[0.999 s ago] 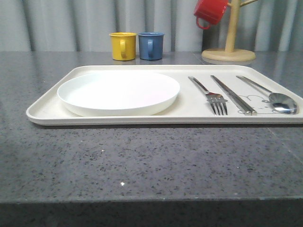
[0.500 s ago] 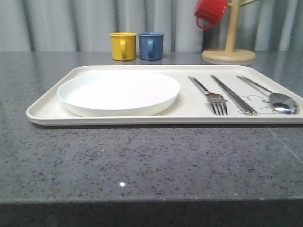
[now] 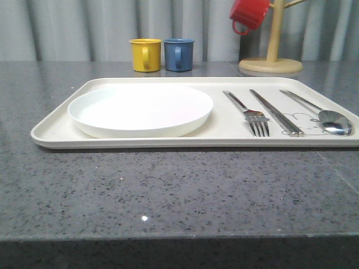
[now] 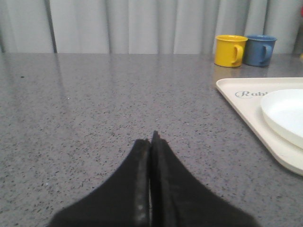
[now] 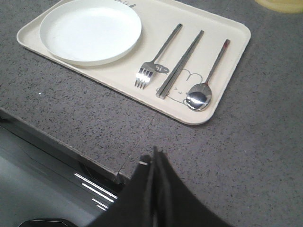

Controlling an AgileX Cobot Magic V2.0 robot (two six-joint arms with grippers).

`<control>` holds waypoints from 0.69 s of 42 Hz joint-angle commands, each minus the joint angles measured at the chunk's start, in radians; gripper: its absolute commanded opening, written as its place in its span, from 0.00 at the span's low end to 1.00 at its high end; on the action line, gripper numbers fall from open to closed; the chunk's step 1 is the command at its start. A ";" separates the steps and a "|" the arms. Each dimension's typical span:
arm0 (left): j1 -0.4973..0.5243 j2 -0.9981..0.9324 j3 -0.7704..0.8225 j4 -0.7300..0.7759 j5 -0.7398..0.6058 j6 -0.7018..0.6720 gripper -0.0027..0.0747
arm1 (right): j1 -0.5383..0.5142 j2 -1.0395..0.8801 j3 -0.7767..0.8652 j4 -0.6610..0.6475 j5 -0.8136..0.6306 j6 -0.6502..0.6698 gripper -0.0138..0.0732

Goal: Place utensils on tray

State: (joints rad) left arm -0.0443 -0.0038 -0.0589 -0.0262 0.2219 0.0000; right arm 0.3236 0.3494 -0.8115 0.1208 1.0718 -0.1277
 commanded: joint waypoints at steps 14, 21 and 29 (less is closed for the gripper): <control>0.035 -0.022 0.074 -0.008 -0.285 0.000 0.01 | -0.005 0.011 -0.024 0.008 -0.075 -0.004 0.08; 0.037 -0.022 0.074 -0.008 -0.283 0.000 0.01 | -0.005 0.011 -0.024 0.008 -0.075 -0.004 0.08; 0.037 -0.022 0.074 0.018 -0.288 0.000 0.01 | -0.005 0.011 -0.024 0.008 -0.075 -0.004 0.08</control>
State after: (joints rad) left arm -0.0108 -0.0038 0.0028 -0.0218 0.0228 0.0000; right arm 0.3236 0.3481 -0.8115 0.1208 1.0718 -0.1277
